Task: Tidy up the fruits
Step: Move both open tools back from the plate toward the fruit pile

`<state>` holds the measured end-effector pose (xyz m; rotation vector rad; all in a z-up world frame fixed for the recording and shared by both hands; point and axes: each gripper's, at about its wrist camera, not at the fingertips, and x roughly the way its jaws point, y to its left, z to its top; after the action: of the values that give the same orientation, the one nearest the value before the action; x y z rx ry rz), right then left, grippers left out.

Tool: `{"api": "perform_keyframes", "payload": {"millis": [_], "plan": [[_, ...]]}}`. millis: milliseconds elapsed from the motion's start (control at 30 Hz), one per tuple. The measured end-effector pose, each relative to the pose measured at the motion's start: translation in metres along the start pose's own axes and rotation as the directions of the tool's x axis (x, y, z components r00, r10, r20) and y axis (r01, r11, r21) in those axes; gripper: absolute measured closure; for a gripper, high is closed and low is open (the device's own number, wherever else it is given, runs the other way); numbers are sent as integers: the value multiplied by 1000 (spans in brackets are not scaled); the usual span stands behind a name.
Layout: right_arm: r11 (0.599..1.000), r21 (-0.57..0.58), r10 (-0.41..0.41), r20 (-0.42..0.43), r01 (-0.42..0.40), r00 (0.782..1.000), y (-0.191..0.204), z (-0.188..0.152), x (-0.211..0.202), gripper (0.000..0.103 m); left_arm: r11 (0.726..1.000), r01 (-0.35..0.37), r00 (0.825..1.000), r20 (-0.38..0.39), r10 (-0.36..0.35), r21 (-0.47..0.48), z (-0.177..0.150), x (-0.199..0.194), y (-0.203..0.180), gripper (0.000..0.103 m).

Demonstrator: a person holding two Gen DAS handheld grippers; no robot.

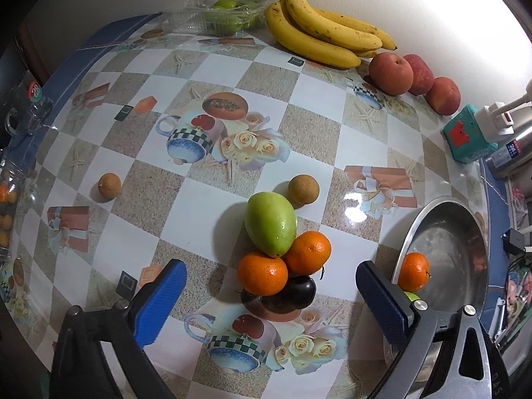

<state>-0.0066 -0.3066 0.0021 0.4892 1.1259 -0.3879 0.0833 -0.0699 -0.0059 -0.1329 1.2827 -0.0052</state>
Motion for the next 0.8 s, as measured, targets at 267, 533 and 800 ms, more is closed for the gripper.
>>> {"api": "perform_keyframes", "payload": {"millis": [267,533,800], "plan": [[1000,-6,-23,24,23,999,0,0,-3,4,998,-46,998,45,44,51,-1,-2,-6,0],[1000,-5,-11,62,11,998,0,3,-8,4,989,-77,996,58,70,124,-4,-4,-16,0],[1000,-15,-6,42,6,999,4,0,-4,4,974,-116,991,89,100,195,-5,-8,-22,0]]}}
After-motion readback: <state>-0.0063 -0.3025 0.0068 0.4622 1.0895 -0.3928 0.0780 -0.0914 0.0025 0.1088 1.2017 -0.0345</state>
